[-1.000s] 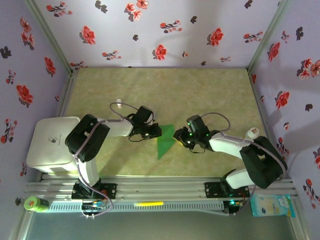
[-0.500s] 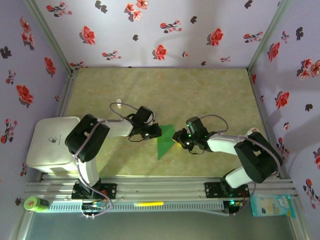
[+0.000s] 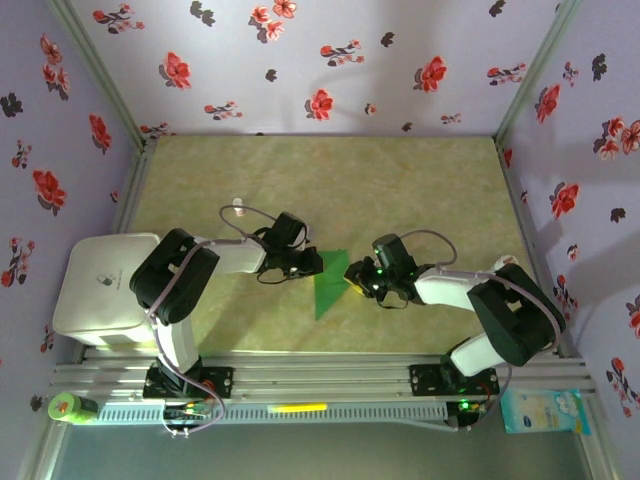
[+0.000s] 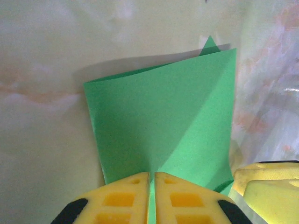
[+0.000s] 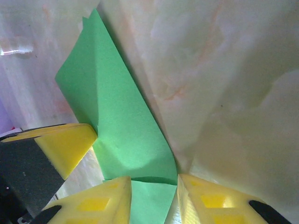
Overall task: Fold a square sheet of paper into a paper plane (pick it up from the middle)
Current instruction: Fold the wing for the fifth time at the center of the table.
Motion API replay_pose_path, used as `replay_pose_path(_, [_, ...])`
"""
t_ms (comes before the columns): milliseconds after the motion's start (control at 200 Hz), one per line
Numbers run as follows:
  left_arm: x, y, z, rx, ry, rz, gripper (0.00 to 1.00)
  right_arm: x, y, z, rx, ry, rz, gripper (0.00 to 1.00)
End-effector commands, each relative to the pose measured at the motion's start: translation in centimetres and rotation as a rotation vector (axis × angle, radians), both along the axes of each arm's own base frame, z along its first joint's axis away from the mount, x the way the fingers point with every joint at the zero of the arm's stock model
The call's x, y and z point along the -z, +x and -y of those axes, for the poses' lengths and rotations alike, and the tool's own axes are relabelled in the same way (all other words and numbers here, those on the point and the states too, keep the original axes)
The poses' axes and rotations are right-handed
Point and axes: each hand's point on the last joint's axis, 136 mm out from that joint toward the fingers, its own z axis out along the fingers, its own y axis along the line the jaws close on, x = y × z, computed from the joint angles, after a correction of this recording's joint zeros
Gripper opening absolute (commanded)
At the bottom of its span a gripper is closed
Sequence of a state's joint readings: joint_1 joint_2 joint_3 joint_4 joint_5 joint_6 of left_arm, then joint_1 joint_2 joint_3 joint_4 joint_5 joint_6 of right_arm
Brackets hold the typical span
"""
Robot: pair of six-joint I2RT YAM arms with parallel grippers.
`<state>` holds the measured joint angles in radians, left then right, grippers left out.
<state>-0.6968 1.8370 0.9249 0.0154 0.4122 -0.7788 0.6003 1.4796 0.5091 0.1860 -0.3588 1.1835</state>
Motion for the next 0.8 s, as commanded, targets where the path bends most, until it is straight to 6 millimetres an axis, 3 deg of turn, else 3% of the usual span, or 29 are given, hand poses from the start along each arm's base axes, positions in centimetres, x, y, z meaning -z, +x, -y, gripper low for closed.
replay_pose_path(0, [0.7,-1.6,-0.8,0.007,0.035,-0.045,0.12,0.9,-0.6,0.8,0.017,-0.045,-0.031,0.32])
replay_pose_path(190, [0.5,-1.5,-0.5,0.0,0.02,-0.046,0.12,1.0,-0.6,0.8,0.014,-0.052,-0.029,0.32])
replay_pose_path(485, [0.7,-1.6,-0.5,0.006,0.018,-0.052,0.12,-0.5,0.5,-1.3,-0.016,0.052,0.039,0.29])
replay_pose_path(795, [0.6,-1.6,-0.5,0.015,0.017,-0.048,0.12,-0.8,0.9,-1.4,-0.037,0.046,0.066,0.3])
